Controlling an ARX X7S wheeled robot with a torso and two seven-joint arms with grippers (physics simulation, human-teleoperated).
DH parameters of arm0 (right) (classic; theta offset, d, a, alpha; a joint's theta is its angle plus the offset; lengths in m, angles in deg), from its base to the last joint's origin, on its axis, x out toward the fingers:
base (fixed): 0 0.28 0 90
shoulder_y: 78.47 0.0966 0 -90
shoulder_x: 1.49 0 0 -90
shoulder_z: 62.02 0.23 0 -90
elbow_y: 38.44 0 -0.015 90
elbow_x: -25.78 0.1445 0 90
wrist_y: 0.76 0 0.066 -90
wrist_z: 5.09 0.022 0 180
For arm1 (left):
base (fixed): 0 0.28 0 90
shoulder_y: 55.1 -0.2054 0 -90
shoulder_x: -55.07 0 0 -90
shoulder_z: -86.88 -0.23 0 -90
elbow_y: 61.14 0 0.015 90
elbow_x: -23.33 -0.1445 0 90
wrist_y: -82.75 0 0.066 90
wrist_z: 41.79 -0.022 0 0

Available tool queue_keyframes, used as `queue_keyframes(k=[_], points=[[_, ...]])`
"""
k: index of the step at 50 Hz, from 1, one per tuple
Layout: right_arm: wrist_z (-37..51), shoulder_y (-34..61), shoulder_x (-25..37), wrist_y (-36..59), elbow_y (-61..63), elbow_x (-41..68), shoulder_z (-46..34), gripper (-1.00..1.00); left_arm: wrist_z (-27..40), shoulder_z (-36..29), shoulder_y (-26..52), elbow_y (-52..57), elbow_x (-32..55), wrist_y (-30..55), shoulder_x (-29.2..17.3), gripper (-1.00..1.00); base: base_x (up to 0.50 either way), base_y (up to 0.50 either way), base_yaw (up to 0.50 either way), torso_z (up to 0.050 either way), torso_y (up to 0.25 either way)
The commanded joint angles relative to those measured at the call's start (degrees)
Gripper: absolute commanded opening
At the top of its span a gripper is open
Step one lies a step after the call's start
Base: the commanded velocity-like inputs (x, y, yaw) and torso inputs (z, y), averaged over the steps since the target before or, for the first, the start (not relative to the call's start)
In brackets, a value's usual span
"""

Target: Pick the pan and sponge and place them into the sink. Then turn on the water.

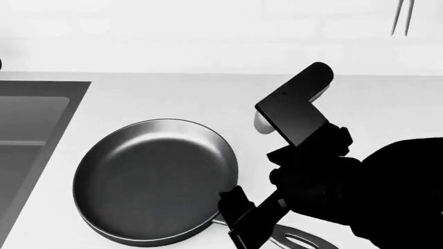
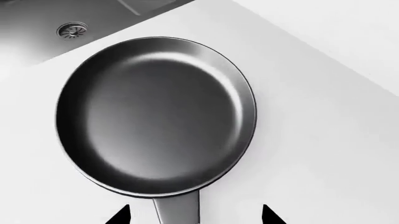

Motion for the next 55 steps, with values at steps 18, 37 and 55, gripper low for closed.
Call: queue_keyframes(k=[18, 37, 55], points=[[-6.3, -6.2, -2.1, -8.6, -5.9, -10.2, -9.0, 1.00, 0.7, 0.1, -2.0, 0.3, -0.2, -0.8, 0.4, 1.00, 0.00, 0.00, 0.00, 0.000, 0.000], [-10.0, -5.7, -4.3, -9.1, -9.4, -12.1, -13.1, 1.00, 0.3, 0.3, -2.8, -0.5, 0.3, -2.1, -0.4, 1.00, 0.00, 0.00, 0.00, 0.000, 0.000], [0.5, -6.5, -1.5, -7.5, -3.2, -3.7, -2.3, -1.00, 1.5, 0.0, -2.8, -0.3, 0.5, -2.1, 0.2, 1.00, 0.00, 0.00, 0.00, 0.000, 0.001]])
